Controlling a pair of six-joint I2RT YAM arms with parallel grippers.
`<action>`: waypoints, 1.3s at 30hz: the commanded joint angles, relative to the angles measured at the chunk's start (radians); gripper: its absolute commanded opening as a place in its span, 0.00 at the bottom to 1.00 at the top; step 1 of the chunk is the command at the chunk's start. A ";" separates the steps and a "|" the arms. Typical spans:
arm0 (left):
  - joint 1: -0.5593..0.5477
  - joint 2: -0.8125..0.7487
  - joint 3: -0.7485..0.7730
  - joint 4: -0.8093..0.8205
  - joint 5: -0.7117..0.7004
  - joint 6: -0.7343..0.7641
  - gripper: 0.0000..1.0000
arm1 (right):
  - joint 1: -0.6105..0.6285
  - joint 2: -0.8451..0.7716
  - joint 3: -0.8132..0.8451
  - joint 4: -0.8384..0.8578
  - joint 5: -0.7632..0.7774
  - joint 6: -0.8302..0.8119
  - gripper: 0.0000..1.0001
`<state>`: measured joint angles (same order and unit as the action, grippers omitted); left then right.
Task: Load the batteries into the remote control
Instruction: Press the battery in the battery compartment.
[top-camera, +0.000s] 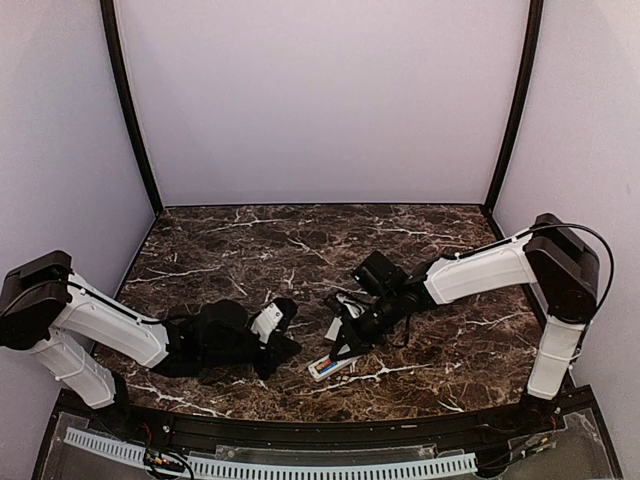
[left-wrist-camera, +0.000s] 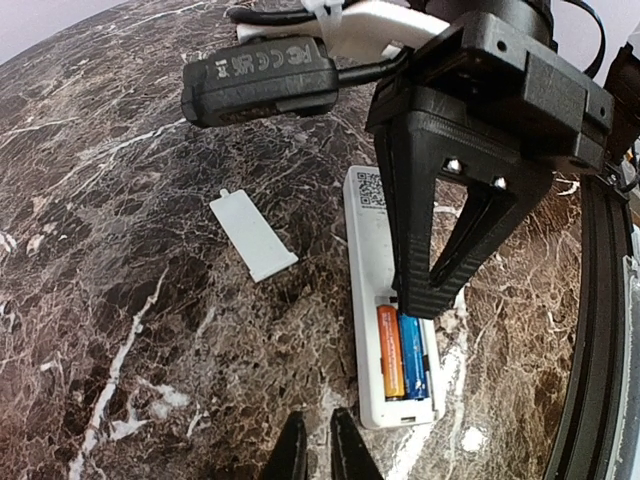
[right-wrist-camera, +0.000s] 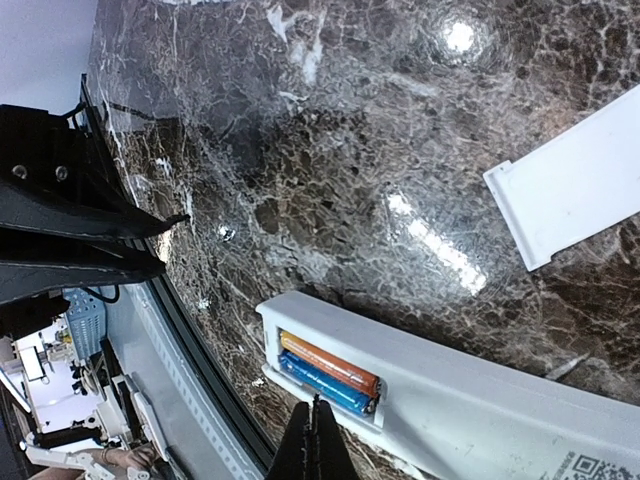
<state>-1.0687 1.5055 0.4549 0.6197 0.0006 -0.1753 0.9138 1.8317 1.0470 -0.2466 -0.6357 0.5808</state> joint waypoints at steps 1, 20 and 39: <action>0.008 -0.022 -0.014 0.015 -0.021 -0.018 0.09 | 0.003 0.039 -0.018 0.048 -0.036 -0.002 0.00; 0.016 -0.027 -0.024 0.016 -0.015 0.004 0.09 | 0.007 -0.001 0.130 -0.088 -0.033 -0.087 0.00; 0.027 -0.036 -0.031 0.007 -0.021 0.004 0.09 | 0.007 0.098 0.012 0.003 -0.004 -0.032 0.00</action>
<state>-1.0492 1.4899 0.4374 0.6273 -0.0193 -0.1764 0.9154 1.9045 1.0744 -0.2634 -0.6689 0.5400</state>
